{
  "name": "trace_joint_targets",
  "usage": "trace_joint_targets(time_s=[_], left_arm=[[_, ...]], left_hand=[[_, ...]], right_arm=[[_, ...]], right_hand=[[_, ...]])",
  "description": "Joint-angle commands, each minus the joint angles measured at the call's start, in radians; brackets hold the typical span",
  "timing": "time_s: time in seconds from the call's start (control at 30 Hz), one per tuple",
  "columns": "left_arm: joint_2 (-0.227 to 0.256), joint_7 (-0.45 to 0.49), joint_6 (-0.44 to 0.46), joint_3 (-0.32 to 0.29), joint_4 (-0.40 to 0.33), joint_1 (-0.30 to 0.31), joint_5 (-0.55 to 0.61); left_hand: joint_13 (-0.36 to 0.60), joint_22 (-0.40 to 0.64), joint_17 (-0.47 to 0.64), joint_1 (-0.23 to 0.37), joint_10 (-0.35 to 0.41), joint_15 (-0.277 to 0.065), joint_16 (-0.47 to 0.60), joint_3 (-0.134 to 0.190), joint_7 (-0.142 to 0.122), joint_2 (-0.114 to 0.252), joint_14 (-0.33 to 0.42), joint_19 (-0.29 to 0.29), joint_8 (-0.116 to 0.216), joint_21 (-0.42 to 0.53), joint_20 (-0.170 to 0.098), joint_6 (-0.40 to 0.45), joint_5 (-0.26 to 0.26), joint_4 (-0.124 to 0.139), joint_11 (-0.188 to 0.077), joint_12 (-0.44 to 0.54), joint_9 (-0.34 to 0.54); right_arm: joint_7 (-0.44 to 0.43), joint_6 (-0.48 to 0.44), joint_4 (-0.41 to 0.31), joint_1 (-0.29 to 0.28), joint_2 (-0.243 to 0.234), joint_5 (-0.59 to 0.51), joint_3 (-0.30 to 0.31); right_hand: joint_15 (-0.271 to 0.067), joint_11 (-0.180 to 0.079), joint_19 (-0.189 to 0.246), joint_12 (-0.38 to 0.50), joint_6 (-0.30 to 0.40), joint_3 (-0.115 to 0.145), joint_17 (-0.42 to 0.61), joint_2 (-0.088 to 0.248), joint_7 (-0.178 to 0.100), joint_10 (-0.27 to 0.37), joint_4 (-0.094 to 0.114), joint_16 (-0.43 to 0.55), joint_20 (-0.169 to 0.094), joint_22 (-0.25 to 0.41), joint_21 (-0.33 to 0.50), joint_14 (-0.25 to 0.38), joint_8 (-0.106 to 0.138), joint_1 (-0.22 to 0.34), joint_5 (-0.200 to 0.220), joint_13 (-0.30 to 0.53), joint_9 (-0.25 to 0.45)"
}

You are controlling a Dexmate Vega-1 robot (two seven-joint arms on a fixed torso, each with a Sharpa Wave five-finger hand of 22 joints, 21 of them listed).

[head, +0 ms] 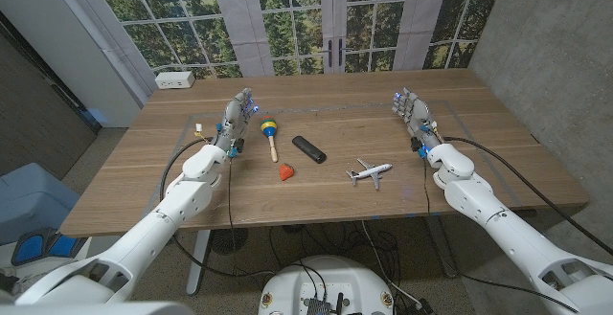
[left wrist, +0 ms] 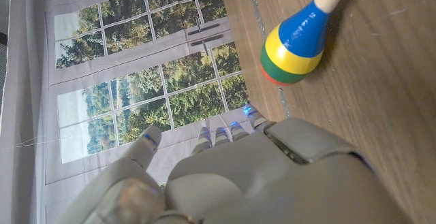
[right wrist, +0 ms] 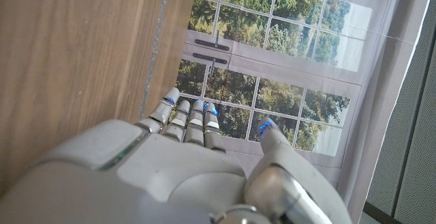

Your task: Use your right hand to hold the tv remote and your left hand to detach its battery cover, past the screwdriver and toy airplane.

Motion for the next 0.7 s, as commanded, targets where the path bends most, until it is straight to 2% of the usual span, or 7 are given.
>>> trace_joint_targets(time_s=[0.03, 0.2, 0.43, 0.7], left_arm=[[0.016, 0.007, -0.023, -0.024, -0.048, 0.046, -0.014], [0.016, 0.016, -0.028, -0.027, -0.050, 0.049, -0.010], [0.022, 0.017, -0.023, -0.025, -0.049, 0.045, -0.003], [0.019, 0.004, -0.026, -0.024, -0.029, 0.037, -0.008]], left_hand=[[0.001, 0.001, 0.000, 0.004, -0.031, -0.043, 0.007, 0.004, -0.005, 0.070, -0.043, -0.018, 0.007, 0.004, -0.097, -0.007, 0.003, -0.005, -0.002, 0.008, 0.004], [0.001, 0.001, -0.004, 0.009, -0.017, -0.044, 0.009, 0.002, -0.008, 0.060, -0.031, 0.002, 0.011, 0.002, -0.087, 0.006, 0.003, -0.018, -0.001, 0.013, 0.004], [0.000, 0.001, -0.007, 0.016, 0.002, -0.043, 0.012, 0.001, -0.012, 0.053, -0.011, 0.028, 0.015, 0.000, -0.076, 0.024, 0.001, -0.034, 0.000, 0.018, 0.004], [0.000, 0.001, -0.007, 0.019, 0.008, -0.042, 0.012, 0.001, -0.015, 0.050, -0.004, 0.034, 0.016, -0.005, -0.077, 0.033, 0.001, -0.041, 0.000, 0.019, 0.004]], right_arm=[[-0.082, 0.024, -0.067, -0.047, -0.018, -0.059, 0.010], [-0.133, 0.011, -0.098, -0.049, -0.037, -0.123, 0.000], [-0.231, -0.039, -0.184, -0.066, -0.075, -0.246, -0.019], [-0.322, -0.117, -0.265, -0.081, -0.100, -0.360, -0.035]], right_hand=[[0.004, 0.004, 0.009, 0.008, 0.009, 0.006, 0.002, 0.012, 0.008, 0.013, -0.005, 0.007, -0.047, 0.004, 0.000, 0.007, 0.005, 0.006, 0.002, -0.002, 0.004], [0.017, 0.013, 0.022, 0.011, 0.022, 0.009, -0.004, 0.006, 0.015, 0.027, -0.021, 0.010, -0.029, 0.005, -0.008, 0.022, 0.008, 0.019, -0.002, -0.008, 0.004], [0.018, 0.018, 0.037, 0.013, 0.031, 0.014, -0.009, 0.005, 0.017, 0.037, -0.035, 0.013, -0.017, 0.006, -0.013, 0.035, 0.010, 0.031, -0.005, -0.013, 0.004], [0.017, 0.013, 0.062, 0.017, 0.044, 0.020, -0.014, 0.008, 0.013, 0.053, -0.052, 0.018, -0.003, 0.008, -0.017, 0.052, 0.012, 0.046, -0.005, -0.018, 0.005]])
